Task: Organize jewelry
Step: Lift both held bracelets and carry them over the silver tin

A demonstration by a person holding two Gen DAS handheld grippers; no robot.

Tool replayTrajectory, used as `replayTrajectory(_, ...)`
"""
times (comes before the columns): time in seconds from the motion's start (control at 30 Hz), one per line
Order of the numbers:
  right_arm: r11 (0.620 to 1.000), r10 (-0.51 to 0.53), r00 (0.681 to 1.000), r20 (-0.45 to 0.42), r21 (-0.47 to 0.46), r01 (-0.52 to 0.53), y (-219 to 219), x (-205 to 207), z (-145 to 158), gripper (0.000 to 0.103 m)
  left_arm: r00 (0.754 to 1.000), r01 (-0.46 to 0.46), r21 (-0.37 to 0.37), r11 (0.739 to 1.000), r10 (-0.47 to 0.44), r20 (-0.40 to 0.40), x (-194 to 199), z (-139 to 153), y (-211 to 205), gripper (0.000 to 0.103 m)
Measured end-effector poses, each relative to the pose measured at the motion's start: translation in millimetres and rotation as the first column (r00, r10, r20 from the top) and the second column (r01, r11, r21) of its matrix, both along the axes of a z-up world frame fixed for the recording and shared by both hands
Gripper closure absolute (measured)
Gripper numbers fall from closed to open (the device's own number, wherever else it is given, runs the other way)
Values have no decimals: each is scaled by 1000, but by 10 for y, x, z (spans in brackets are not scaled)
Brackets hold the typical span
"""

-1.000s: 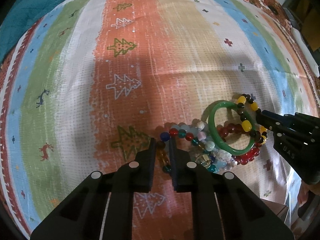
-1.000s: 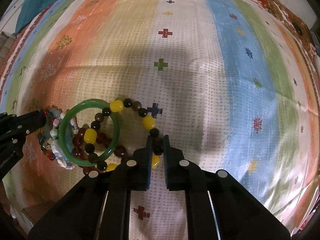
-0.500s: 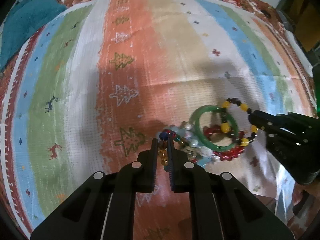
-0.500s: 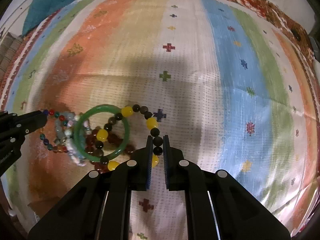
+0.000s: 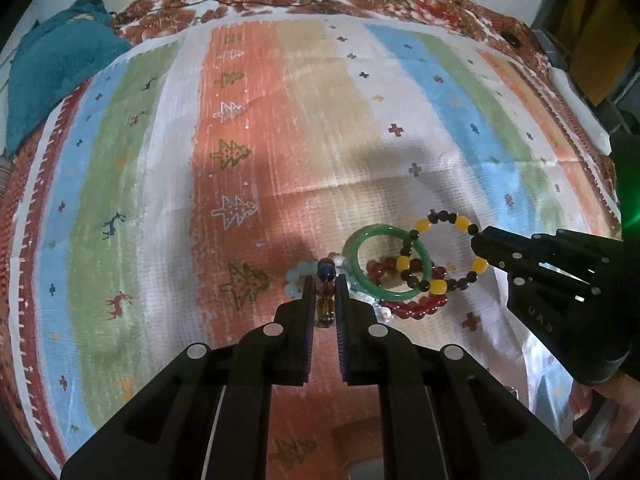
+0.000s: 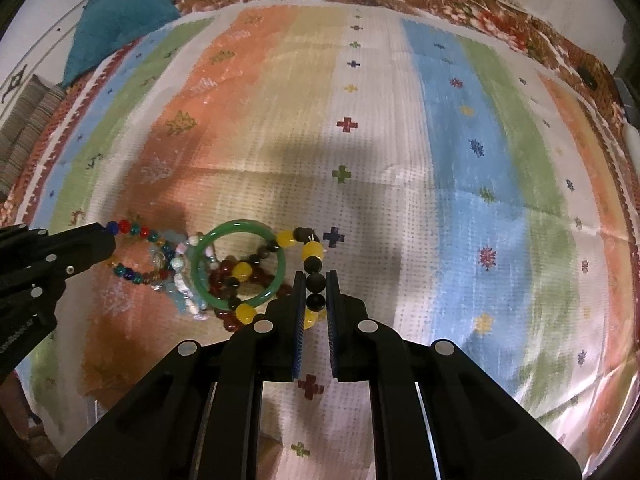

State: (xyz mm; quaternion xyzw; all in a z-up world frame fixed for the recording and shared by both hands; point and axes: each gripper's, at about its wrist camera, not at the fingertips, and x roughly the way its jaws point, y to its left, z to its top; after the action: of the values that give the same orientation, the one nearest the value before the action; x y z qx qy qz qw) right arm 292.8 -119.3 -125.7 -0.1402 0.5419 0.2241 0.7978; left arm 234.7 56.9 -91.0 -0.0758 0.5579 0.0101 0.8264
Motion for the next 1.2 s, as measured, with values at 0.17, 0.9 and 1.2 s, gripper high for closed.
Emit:
replayTrajectory(0.17, 1000, 9, 1000, 18, 0, -9, 13, -56, 63, 92, 1000, -1, 15, 1000, 1, 12, -43, 57, -19, 94)
replayTrajectory(0.9, 998, 3, 996, 93, 58, -9, -110, -321, 445, 92, 997, -3, -3, 1000, 3, 75, -278, 364, -71, 94)
replayTrajectory(1.2, 995, 14, 984, 178, 99, -32, -118, -601, 700, 92, 993, 6, 1, 1000, -6, 118, -472, 510, -144, 94)
